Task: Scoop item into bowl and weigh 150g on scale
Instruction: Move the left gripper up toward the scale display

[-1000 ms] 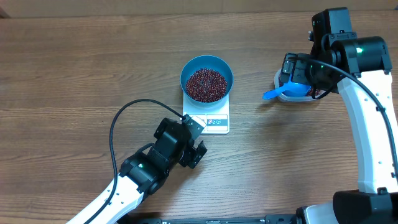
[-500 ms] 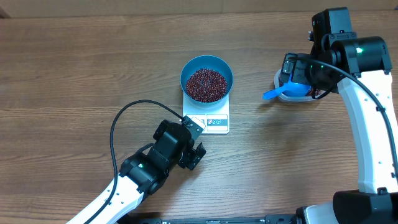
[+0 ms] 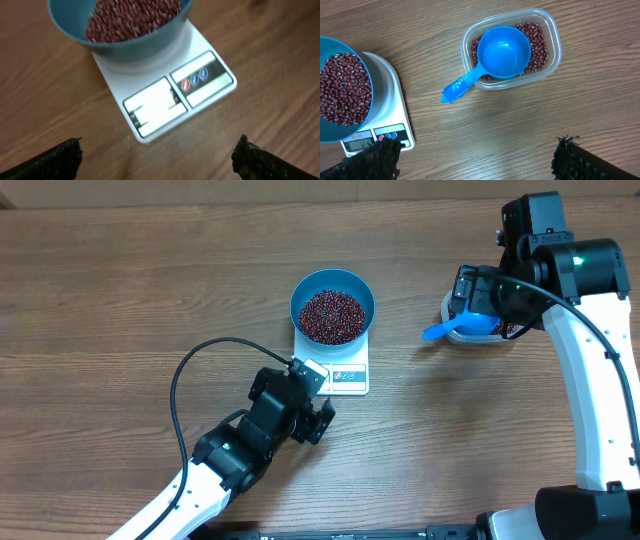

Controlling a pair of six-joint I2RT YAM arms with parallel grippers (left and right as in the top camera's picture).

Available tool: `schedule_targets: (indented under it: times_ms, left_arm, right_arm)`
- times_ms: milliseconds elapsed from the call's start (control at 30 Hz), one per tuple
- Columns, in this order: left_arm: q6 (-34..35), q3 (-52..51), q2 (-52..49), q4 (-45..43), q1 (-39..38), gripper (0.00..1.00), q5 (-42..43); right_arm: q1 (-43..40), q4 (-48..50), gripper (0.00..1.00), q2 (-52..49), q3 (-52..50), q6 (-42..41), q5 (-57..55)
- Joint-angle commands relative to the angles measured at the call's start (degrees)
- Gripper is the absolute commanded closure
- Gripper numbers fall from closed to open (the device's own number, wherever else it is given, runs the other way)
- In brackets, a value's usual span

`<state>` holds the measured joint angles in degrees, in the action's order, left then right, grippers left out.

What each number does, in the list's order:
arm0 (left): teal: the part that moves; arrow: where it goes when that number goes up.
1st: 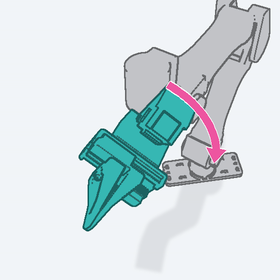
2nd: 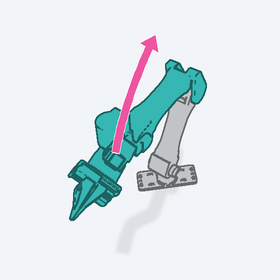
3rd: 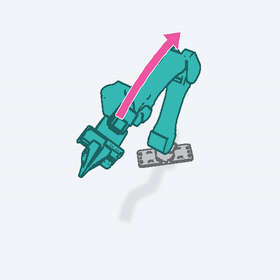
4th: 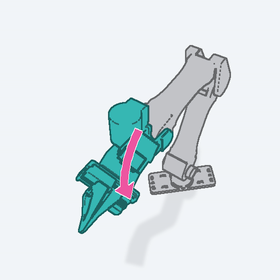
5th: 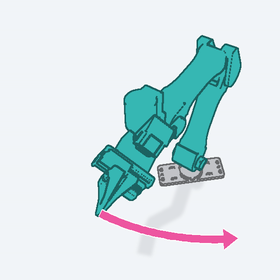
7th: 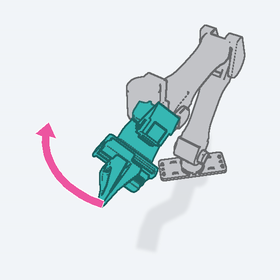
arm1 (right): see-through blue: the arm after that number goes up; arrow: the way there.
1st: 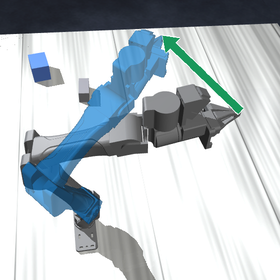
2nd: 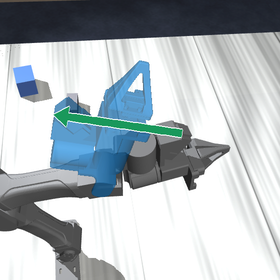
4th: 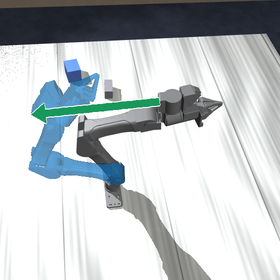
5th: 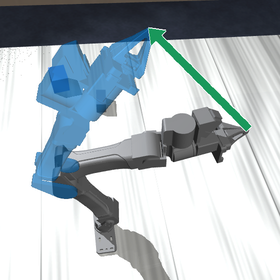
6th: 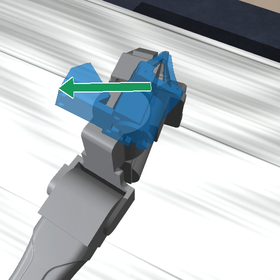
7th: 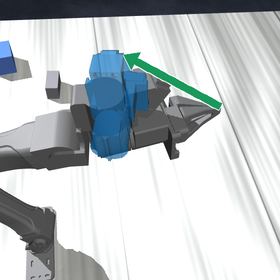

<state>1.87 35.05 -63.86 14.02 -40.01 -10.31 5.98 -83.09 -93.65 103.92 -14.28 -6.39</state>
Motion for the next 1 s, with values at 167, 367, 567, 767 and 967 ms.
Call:
schedule_targets:
  times_ms: [167,367,567,767,967]
  left_arm:
    - [1.33,-0.37,0.55,-4.17,0.31,0.00,-5.20]
    - [0.85,-0.37,0.55,-8.15,0.37,0.00,-8.39]
    - [0.92,-0.37,0.55,-9.16,0.66,0.00,-8.28]
    - [0.94,-0.37,0.55,-9.20,0.63,0.00,-7.69]
    - [1.18,-0.37,0.55,-9.38,0.63,0.01,-7.67]
  right_arm:
    - [-0.26,0.28,0.00,0.96,1.42,0.85,-0.37]
    - [-0.26,0.28,0.00,0.96,1.42,0.85,-0.37]
    - [-0.26,0.28,0.00,0.96,1.42,0.85,-0.37]
    - [-0.26,0.28,0.00,0.96,1.42,0.85,-0.37]
    - [-0.26,0.28,0.00,0.96,1.42,0.85,-0.37]
